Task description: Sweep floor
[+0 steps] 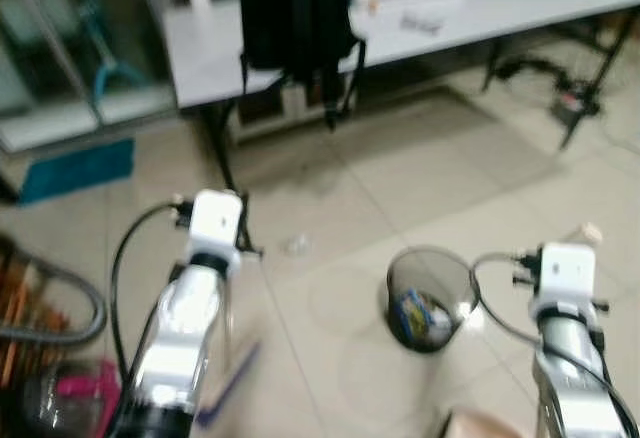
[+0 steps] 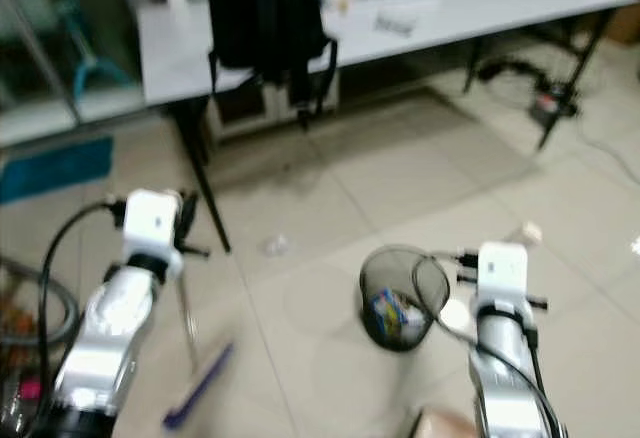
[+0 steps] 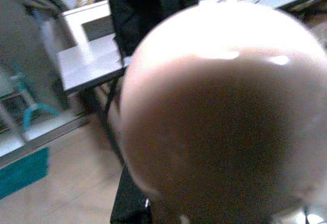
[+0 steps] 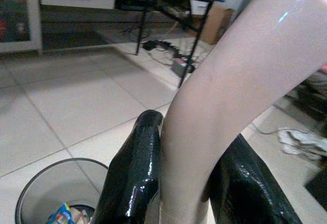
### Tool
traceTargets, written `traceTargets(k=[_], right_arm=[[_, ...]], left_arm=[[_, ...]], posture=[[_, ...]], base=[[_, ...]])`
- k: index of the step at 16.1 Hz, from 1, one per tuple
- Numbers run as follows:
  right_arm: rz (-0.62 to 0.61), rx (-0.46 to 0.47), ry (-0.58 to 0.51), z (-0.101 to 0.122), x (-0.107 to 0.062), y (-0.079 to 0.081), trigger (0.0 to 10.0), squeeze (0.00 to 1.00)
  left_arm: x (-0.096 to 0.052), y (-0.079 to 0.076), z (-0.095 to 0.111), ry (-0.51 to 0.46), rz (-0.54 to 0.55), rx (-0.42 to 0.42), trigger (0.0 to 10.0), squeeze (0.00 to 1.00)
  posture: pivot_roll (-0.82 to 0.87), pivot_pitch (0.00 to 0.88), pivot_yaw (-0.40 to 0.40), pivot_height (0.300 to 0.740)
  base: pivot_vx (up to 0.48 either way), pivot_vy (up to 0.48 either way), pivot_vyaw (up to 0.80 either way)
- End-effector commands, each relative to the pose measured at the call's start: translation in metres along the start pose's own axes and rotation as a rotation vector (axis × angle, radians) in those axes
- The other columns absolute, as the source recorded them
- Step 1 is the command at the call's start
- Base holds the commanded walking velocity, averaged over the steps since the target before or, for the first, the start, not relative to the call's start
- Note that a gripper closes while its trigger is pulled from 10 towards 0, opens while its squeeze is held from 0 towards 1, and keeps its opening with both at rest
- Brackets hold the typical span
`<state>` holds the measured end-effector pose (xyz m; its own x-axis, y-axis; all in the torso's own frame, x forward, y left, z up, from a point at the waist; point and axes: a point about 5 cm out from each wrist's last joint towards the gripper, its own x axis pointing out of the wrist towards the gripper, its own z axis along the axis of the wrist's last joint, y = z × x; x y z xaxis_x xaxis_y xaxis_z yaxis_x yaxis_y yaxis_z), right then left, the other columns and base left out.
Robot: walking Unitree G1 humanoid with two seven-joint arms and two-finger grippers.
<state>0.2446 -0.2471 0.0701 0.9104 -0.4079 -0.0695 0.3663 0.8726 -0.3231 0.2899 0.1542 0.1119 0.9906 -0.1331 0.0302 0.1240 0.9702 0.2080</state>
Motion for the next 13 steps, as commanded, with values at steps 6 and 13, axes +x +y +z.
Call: traceTargets(k=[6,13], right_arm=[[0.021,0.064,-0.022,0.0118,-0.0016,0.0104,10.0,0.00],[0.027,0.085,-0.026,0.0157,-0.0027,0.0154,10.0,0.00]], left_arm=[[0.0045,0.0089,0.0054,-0.014,0.028,0.028,10.0,0.00],[0.0086,0.0070,0.0073,-0.018,0.036,0.019,10.0,0.00]], posture=[[-0.04,0.005,0.058,0.740],[-0.03,0.013,0.061,0.740]], base=[[0.000,0.390,-0.80],[0.000,0.390,-0.80]])
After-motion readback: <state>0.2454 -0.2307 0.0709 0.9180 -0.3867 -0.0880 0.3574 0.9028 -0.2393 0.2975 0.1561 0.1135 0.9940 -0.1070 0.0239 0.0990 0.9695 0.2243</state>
